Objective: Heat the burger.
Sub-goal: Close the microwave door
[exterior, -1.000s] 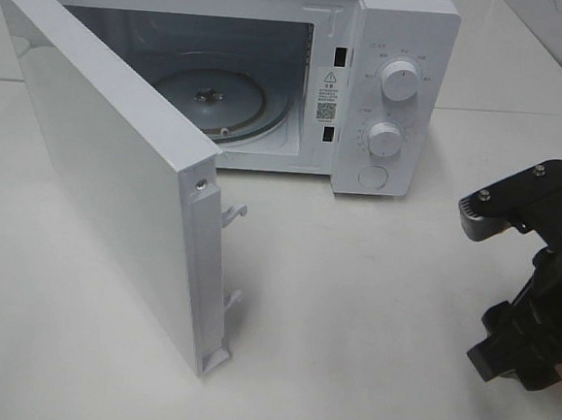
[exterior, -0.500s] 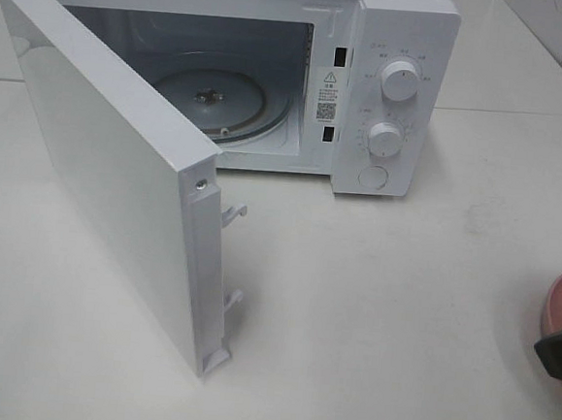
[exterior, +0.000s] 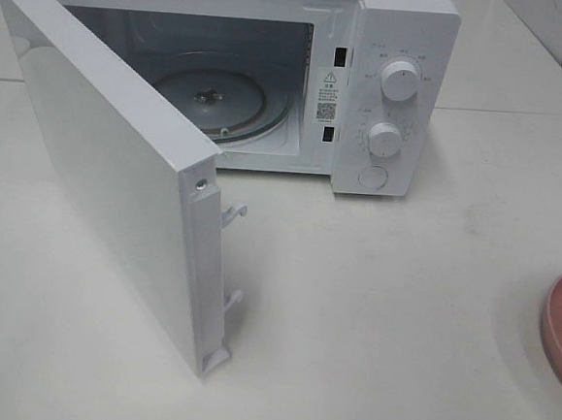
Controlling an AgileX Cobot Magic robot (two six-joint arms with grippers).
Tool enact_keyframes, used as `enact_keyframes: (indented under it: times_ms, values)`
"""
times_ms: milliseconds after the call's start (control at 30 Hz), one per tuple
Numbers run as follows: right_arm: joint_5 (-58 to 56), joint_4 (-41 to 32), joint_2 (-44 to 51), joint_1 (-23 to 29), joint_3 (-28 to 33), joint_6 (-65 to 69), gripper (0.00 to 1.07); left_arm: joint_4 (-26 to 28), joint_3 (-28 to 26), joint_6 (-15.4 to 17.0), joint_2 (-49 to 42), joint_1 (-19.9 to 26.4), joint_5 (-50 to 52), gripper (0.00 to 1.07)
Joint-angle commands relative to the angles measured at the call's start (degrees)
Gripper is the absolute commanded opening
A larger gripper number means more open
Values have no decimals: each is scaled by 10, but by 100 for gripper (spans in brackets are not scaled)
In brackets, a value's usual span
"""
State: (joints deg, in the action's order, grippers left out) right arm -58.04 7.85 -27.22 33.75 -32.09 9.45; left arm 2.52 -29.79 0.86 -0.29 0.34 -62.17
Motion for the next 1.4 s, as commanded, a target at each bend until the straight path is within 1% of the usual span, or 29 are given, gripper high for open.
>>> enact_keyframes:
  times_ms: [33, 67, 100, 133, 167, 200, 233, 267, 333, 367, 433, 467, 533, 633, 700, 800, 867, 1400]
  values:
    - [14, -11, 64, -22, 25, -10, 76, 2, 2, 0, -9, 1, 8, 100]
    - [17, -15, 78, -36, 30, -14, 76, 2, 2, 0, -9, 1, 8, 100]
    - [17, -15, 78, -36, 30, -14, 76, 2, 2, 0, -9, 1, 8, 100]
    - [13, -23, 100, -65, 32, -28, 76, 2, 2, 0, -9, 1, 8, 100]
    - [13, -23, 100, -65, 32, -28, 76, 2, 2, 0, -9, 1, 8, 100]
    - [13, -33, 125, -99, 33, -43, 76, 2, 2, 0, -9, 1, 8, 100]
    - [13, -38, 138, -115, 33, -52, 76, 2, 2, 0, -9, 1, 8, 100]
    - [13, -38, 138, -115, 33, -52, 76, 2, 2, 0, -9, 1, 8, 100]
    - [13, -61, 182, -168, 33, -70, 76, 2, 2, 0, -9, 1, 8, 100]
    - [13, -61, 182, -168, 33, -70, 76, 2, 2, 0, -9, 1, 8, 100]
    - [13, -69, 211, -201, 33, -73, 76, 2, 2, 0, -9, 1, 8, 100]
    - [13, -69, 211, -201, 33, -73, 76, 2, 2, 0, -9, 1, 8, 100]
    - [11, -69, 235, -223, 36, -73, 76, 2, 2, 0, -9, 1, 8, 100]
    - [11, -69, 241, -229, 36, -73, 76, 2, 2, 0, -9, 1, 8, 100]
    - [11, -69, 267, -259, 36, -71, 76, 2, 2, 0, -9, 1, 8, 100]
    - [11, -69, 274, -264, 36, -70, 76, 2, 2, 0, -9, 1, 8, 100]
    - [11, -67, 290, -280, 36, -66, 76, 2, 2, 0, -9, 1, 8, 100]
    - [11, -67, 290, -280, 36, -65, 75, 3, 2, -1, -8, 1, 8, 100]
